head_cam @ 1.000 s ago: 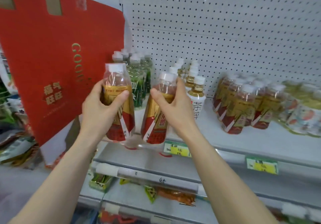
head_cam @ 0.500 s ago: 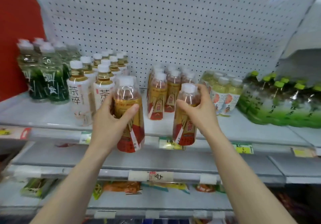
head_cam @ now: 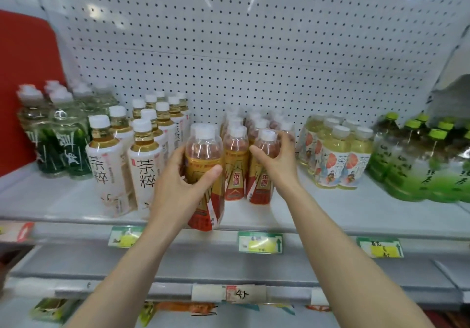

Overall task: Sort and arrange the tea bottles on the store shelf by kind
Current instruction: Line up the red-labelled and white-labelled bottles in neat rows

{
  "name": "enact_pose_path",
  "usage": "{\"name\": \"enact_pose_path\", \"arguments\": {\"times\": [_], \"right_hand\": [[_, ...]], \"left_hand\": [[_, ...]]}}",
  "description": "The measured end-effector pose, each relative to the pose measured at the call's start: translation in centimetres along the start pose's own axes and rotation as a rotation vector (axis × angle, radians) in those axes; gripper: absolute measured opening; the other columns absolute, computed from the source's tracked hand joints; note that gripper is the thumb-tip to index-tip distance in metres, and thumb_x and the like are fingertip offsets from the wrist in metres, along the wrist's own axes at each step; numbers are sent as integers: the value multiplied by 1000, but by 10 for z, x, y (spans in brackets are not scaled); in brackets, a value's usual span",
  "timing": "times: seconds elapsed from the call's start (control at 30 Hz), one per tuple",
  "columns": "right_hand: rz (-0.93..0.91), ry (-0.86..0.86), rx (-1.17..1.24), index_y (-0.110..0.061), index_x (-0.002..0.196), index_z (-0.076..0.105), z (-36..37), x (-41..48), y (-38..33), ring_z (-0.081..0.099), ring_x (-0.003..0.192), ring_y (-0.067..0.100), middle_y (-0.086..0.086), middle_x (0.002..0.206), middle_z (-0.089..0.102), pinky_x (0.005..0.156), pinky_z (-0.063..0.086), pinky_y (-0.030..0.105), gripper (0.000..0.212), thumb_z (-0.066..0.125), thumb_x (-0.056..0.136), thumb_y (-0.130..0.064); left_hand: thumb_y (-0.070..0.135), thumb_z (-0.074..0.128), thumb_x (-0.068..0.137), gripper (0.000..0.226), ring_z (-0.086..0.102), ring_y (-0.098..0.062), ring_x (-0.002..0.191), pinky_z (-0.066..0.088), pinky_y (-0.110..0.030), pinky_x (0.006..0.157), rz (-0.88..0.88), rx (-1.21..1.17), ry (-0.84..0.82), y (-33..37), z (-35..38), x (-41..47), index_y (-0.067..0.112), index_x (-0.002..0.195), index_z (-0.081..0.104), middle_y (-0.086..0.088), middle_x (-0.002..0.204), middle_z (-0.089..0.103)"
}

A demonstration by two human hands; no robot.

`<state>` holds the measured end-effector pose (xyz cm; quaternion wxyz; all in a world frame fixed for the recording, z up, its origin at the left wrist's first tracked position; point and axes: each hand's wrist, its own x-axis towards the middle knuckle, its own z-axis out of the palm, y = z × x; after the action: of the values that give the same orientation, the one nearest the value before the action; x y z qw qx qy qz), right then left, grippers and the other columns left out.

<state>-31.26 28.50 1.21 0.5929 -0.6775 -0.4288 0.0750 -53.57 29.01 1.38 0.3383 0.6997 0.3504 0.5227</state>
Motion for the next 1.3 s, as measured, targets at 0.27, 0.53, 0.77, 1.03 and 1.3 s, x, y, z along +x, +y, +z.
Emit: {"name": "enact_pose_path", "arguments": {"times": [0.27, 0.53, 0.77, 1.03, 1.3], "right_hand": [[-36, 12, -83, -22, 140, 42, 9, 6, -4, 50, 122, 17, 3, 139, 43, 99, 44, 32, 74, 73, 81, -53], [-199, -300, -36, -34, 126, 48, -33, -27, -49, 62, 98, -8, -16, 108, 66, 89, 53, 23, 60, 73, 76, -58], [-29, -165, 48, -36, 119, 46, -92, 13, -10, 66, 101, 8, -10, 107, 65, 89, 57, 36, 50, 79, 80, -41], [19, -186, -103, -32, 132, 45, -90, 29, 16, 62, 102, 9, -16, 110, 61, 90, 55, 38, 62, 77, 80, -45], [-76, -246, -393, -26, 141, 43, -97, 42, 9, 61, 105, 16, -7, 113, 57, 90, 53, 40, 66, 73, 85, -43]], "left_hand": [[55, 76, 70, 54, 56, 16, 104, 47, -19, 87, -7, -13, -79, -9, 16, 6, 61, 115, 47, 38, 107, 60], [53, 72, 61, 68, 61, 0, 107, 52, -32, 93, 53, 15, -102, 13, 77, 13, 42, 124, 51, 20, 112, 66], [47, 66, 84, 69, 34, -15, 135, 29, -32, 109, 290, 364, -28, 10, 88, 54, 25, 144, 40, 2, 147, 39], [36, 68, 86, 62, 35, -25, 136, 33, -39, 109, 308, 588, -92, -15, 93, 80, 27, 143, 45, -2, 150, 37], [25, 74, 83, 83, 36, -22, 137, 28, -28, 106, 211, 426, 9, -21, 96, 77, 20, 151, 27, -6, 151, 32]]}}
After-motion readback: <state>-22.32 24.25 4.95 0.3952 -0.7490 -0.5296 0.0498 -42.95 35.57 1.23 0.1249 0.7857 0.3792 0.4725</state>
